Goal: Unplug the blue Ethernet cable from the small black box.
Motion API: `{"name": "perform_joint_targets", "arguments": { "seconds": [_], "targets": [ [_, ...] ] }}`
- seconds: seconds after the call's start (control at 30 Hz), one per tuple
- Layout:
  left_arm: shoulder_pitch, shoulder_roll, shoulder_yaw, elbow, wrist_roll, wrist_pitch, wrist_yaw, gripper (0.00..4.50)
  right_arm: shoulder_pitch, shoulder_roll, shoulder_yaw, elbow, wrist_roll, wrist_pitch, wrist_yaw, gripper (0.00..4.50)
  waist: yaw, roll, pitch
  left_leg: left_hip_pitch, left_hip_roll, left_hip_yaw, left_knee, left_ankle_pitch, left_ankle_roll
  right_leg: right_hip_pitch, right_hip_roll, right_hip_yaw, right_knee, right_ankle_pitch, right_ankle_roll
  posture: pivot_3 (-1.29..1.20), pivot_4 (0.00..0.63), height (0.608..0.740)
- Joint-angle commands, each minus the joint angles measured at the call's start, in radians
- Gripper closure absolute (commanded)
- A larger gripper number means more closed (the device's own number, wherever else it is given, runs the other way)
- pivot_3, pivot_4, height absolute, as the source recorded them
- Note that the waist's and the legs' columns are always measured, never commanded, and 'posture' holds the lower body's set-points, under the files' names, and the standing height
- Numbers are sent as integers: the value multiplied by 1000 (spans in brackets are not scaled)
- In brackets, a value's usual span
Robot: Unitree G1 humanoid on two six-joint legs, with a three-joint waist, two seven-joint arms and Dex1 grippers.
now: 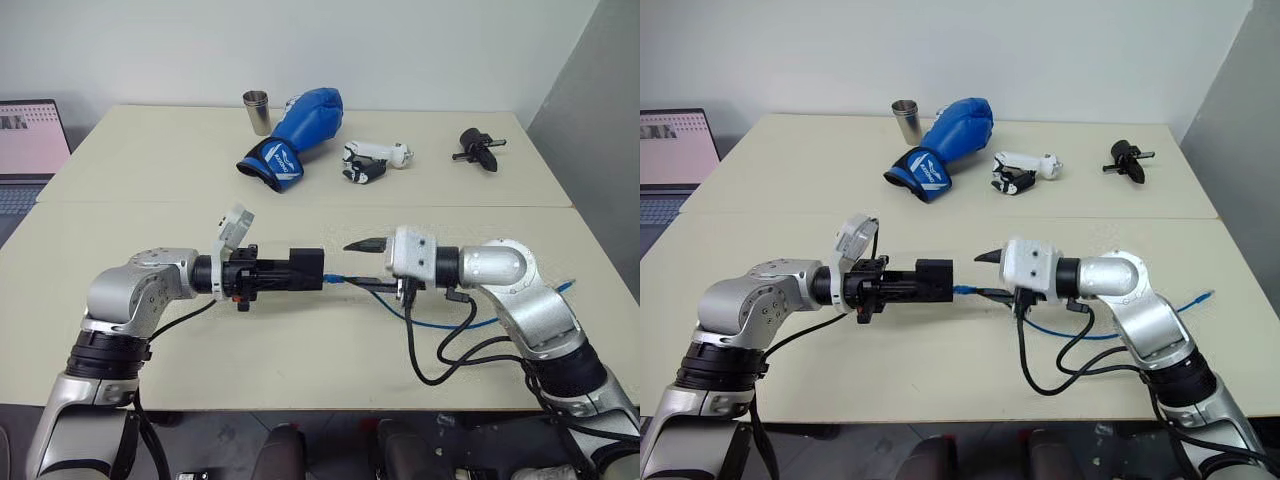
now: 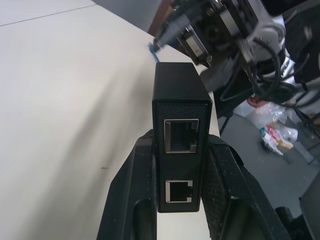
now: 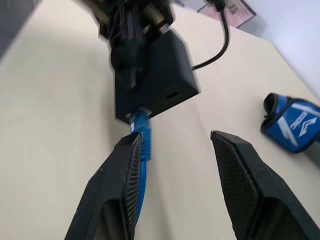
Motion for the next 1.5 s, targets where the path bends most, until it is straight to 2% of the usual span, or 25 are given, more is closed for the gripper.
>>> {"name": "perform_joint_targets", "arguments": {
  "seconds": [0.03, 0.17, 0.4, 0.8, 1.37, 1.5],
  "targets": [
    [-41, 12, 7, -20, -1, -32, -45, 3717, 6, 28, -58, -32, 134, 177, -26, 2195, 0, 0, 0, 0, 0, 0, 0, 0, 0, 0, 0, 0, 0, 0, 0, 0, 150, 740],
    [-60, 12, 12, -11, -1, -32, -57, 3717, 18, 45, -96, -31, 290, 344, -11, 2195, 0, 0, 0, 0, 0, 0, 0, 0, 0, 0, 0, 0, 0, 0, 0, 0, 150, 740],
    [-58, 14, 20, -8, -7, -18, -61, 3717, 11, 91, -107, -22, 364, 427, -73, 2195, -3, 0, 0, 0, 0, 0, 0, 0, 0, -1, 0, 0, 0, 0, 0, 0, 150, 740],
    [-53, 12, 23, -9, -10, -13, -58, 3717, 12, 126, -121, -10, 436, 493, -132, 2195, -2, 0, 0, -1, 0, 0, 0, 0, 0, -1, 0, 0, -1, 0, 1, 0, 150, 740],
    [-47, 5, 28, -7, -11, -15, -47, 3717, 8, 119, -92, -3, 438, 493, -149, 2195, -2, 0, 0, -1, 0, 0, 0, 0, 0, -1, 1, 0, -1, -1, 1, 0, 150, 740],
    [-42, 5, 26, -13, -12, -14, -46, 3717, 11, 117, -92, -6, 443, 497, -149, 3027, -2, 0, 0, -1, 0, 0, 0, 0, 0, -1, 1, 0, -1, -1, 2, 0, 150, 740]
  ]
}}
